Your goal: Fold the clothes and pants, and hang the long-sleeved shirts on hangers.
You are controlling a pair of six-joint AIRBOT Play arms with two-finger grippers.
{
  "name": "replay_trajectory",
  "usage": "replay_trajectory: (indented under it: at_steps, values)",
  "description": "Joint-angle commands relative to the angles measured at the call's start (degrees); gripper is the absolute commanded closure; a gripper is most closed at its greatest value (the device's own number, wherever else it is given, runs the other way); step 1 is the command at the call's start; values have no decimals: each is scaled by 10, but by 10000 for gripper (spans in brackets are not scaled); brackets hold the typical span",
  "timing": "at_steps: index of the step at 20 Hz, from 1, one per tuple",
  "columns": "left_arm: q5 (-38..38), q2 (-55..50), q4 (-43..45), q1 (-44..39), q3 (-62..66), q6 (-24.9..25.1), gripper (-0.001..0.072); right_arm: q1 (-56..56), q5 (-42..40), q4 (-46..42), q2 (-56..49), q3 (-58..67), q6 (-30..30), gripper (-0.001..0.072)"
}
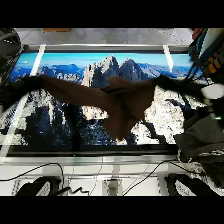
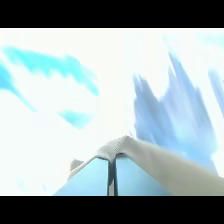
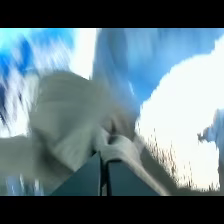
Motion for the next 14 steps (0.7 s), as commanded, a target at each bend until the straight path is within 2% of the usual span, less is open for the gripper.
replay_trajectory:
  at_steps: [1,5,9,11,14]
  values:
    - [69,63,25,97,64,2,695,-30,4,-19,56,125,1,701]
    - [183,113,25,123,72,2,695,-33,5,-40,96,201,1,701]
    - [227,134,28,124,72,10,695,-33,7,-93,122,226,1,701]
    - [221,134,75,124,72,13,695,-33,6,-195,130,225,18,701]
    - [171,130,134,130,71,13,695,-33,26,-376,127,225,138,701]
